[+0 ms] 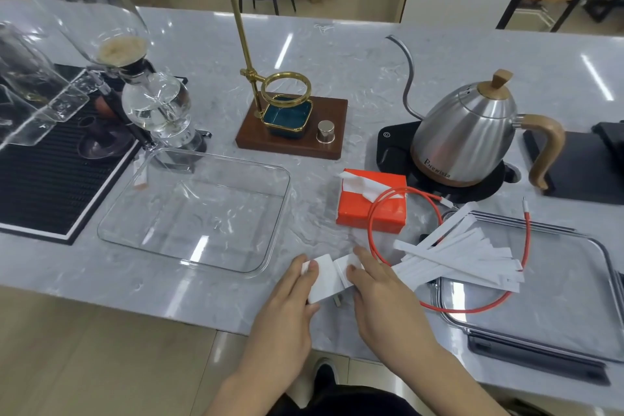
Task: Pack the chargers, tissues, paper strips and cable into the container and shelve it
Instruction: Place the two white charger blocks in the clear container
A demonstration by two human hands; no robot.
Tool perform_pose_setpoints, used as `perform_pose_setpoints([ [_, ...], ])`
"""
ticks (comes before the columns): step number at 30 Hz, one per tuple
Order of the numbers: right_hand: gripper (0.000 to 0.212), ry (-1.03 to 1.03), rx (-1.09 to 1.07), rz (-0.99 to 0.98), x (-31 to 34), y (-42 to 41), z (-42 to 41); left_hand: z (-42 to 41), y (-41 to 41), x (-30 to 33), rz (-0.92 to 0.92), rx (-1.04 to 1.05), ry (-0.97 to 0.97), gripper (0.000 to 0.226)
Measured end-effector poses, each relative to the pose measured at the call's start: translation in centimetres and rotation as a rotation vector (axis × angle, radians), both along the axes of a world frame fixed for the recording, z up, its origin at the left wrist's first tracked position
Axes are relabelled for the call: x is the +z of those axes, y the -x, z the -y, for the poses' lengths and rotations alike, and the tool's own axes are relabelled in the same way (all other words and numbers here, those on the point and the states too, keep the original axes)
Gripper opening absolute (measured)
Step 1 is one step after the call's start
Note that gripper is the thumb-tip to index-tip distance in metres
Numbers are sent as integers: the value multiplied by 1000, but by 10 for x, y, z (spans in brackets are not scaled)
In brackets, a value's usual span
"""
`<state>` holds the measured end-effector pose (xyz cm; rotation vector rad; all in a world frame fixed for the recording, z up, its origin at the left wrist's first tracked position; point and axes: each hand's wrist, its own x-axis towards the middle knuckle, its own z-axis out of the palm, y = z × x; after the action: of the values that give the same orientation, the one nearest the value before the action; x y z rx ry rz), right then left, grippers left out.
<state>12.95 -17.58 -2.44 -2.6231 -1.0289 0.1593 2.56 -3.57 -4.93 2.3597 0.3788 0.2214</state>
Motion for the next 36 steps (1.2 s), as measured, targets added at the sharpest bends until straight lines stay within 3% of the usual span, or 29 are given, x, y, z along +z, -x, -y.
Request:
perform_pose_setpoints([
  [8, 44, 70, 68, -42, -2, -6, 5, 0, 2, 5, -19, -29, 18, 61],
  [15, 37, 0, 87, -84, -8, -6, 9, -2, 2, 7, -42, -15, 34, 59],
  [30, 48, -201, 116, -221, -3, -2, 29, -1, 8, 18, 26, 6, 135, 55],
  [36, 46, -352, 79, -318, 23, -12, 45, 10, 9, 38, 74, -3, 339, 51],
])
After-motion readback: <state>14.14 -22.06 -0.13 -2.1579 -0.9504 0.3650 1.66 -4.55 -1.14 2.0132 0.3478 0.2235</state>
